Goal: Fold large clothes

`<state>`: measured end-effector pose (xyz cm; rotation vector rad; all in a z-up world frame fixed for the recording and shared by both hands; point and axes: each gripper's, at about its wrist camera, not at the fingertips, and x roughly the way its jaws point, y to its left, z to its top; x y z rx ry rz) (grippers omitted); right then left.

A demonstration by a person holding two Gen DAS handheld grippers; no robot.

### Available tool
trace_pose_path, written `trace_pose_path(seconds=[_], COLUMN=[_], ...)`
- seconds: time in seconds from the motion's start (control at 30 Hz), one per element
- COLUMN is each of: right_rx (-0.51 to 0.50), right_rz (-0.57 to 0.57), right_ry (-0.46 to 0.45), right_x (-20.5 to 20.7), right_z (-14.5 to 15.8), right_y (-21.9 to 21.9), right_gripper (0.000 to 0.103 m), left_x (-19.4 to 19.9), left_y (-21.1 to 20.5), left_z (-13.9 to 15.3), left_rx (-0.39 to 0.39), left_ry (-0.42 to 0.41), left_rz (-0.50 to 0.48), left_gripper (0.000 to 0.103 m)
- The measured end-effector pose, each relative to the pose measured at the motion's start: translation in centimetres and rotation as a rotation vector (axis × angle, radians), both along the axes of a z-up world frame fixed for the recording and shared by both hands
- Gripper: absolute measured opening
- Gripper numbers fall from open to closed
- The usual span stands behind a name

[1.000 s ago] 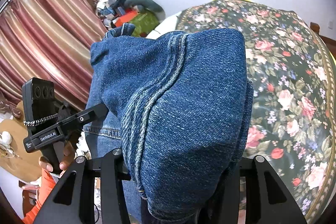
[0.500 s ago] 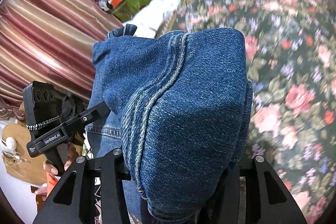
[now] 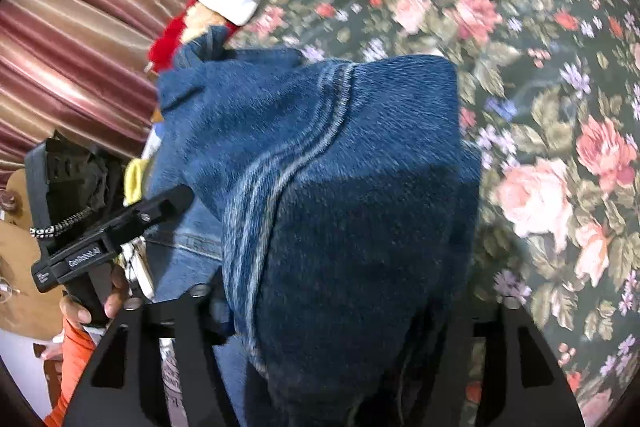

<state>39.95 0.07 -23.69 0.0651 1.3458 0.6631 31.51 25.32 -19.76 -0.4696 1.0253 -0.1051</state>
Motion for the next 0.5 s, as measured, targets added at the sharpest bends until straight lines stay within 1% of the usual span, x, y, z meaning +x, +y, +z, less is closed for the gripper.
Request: trace_pose_path(seconds=[0.07, 0.13, 0.2, 0.23, 0.27, 0.33, 0.4, 0.5], right_rx=[-0.031, -0.027, -0.057, -0.072, -0.076, -0.084, -0.063, -0.023], right_rz=[0.007, 0.031, 0.046, 0.063, 0.077, 0.085, 0.085, 0.070], right_ry=[-0.007, -0.019, -0.055, -0.097, -0.125, -0.217, -0.284, -0.311], right_x=[0.0, -0.3, -0.7, -1.0, -1.2, -1.5, -1.3, -0.3], right_z=[0.4, 1.2, 2.5, 3.5, 4.2, 6.2, 7.7, 8.9], right_y=[-1.2, -2.2, -3.2, -3.5, -3.6, -3.8, -3.7, -2.6], right_gripper=[0.079, 0.080, 0.080, 0.080, 0.080, 0.080, 0.080, 0.081], left_x=[-0.3, -0.9, -1.5, -1.7, -1.8, -1.9, -1.5, 0.6], left_y=[-0.2, -0.6, -0.7, -0.7, -0.5, -0.3, -0.4, -1.0], left_z=[0.6, 1.9, 3.5, 4.1, 4.9, 6.5, 7.8, 8.3], left_rx=[0.056, 0.143, 0.237, 0.266, 0.286, 0.321, 0.349, 0.382], left_ry=[-0.010, -0.024, -0.052, -0.066, -0.083, -0.114, -0.143, -0.146], left_rz=[-0.002, -0.015, -0.010, -0.007, -0.004, 0.003, 0.001, -0.022], left_gripper=[0.072, 0.071, 0.071, 0.071, 0.071, 0.071, 0.072, 0.074])
